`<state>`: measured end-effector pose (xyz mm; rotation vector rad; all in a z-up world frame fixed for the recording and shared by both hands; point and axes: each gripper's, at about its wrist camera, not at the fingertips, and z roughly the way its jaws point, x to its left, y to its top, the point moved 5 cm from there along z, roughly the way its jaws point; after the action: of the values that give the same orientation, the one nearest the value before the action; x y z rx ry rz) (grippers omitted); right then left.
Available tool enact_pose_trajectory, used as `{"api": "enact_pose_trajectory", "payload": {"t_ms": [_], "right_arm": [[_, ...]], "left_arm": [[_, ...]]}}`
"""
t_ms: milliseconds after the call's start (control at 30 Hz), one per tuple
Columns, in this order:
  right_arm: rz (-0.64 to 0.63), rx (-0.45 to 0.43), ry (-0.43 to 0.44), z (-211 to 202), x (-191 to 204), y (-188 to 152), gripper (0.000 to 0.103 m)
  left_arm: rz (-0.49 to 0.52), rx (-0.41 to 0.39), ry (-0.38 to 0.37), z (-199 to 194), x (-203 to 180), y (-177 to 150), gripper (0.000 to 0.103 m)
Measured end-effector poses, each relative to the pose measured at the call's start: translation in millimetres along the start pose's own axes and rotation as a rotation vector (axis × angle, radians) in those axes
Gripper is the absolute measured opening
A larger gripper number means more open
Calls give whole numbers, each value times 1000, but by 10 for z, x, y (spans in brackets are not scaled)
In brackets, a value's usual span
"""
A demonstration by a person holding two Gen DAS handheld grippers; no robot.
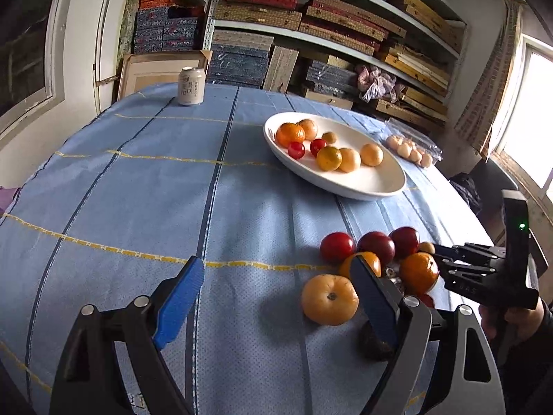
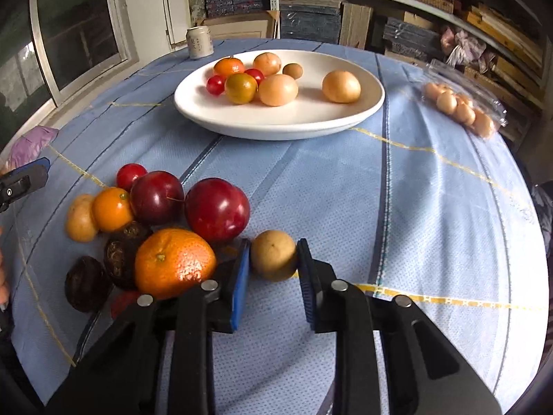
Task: Organize fruits
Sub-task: 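Grasp the tan round fruit with the right tool while the left tool grasps the orange persimmon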
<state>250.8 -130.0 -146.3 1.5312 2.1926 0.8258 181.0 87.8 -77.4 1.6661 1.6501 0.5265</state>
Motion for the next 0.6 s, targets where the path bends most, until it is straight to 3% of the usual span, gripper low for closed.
{"api": "enact_pose_trajectory", "payload": {"t_ms": [100,200,267,400,600], "right_arm": [[22,-47,1,-141,-37,0,26],[69,-91,18,-321,-136,-19,26],[92,-112,38,-420,-189,-54,26],[115,-147,73,-551,-227,-112,26],[108,-141,92,-525,-173,-179,26]], "left_arm": [[36,21,18,38,-55,-46,87],[123,16,105,72,-168,-109,85],[166,22,96,81,-271,-151,78],[213,41,55,133,-455,-218,78],[213,117,56,357,-483,-304,78]]}}
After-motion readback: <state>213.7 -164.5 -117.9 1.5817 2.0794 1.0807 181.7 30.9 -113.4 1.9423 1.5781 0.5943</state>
